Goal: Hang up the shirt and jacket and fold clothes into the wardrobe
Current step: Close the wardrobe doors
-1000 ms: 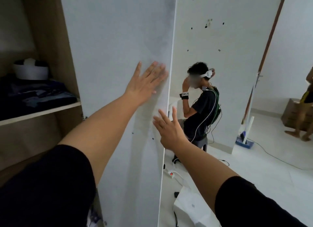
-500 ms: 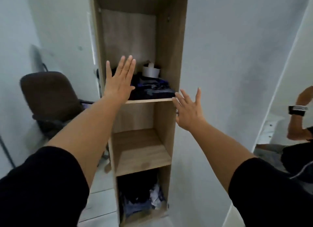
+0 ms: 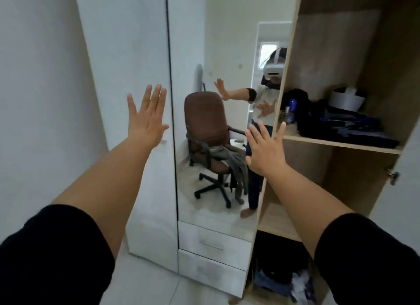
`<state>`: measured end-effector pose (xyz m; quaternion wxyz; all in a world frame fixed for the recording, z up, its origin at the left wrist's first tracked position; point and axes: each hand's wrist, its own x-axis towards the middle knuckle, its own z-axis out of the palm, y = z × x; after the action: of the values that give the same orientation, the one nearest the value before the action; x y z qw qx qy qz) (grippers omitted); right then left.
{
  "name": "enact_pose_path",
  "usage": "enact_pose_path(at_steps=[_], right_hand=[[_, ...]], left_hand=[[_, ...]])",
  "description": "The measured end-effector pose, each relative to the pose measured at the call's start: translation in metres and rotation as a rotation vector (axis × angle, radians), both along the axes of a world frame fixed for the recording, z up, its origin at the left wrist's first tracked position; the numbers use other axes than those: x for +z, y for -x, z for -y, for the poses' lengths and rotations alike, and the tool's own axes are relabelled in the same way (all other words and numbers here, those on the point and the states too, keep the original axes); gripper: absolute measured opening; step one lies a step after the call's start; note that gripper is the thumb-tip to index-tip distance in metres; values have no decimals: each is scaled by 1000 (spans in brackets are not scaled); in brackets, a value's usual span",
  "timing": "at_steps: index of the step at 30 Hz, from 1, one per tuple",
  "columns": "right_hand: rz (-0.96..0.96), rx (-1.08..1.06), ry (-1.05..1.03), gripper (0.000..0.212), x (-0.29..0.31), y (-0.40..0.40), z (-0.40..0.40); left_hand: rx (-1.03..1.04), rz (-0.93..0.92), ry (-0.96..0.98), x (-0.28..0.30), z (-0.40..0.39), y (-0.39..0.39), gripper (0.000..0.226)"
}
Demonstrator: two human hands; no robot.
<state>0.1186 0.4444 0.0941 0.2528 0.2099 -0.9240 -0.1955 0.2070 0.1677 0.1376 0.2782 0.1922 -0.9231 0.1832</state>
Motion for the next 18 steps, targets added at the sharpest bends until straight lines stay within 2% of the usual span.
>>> enact_pose_path(at_steps=[10, 18], right_hand=[[58, 437, -15, 72, -19, -18, 176], [18, 842, -79, 70, -14, -58, 291]], left_hand=[[475, 89, -61, -28, 107, -135, 88], [935, 79, -157, -47, 116, -251, 90]])
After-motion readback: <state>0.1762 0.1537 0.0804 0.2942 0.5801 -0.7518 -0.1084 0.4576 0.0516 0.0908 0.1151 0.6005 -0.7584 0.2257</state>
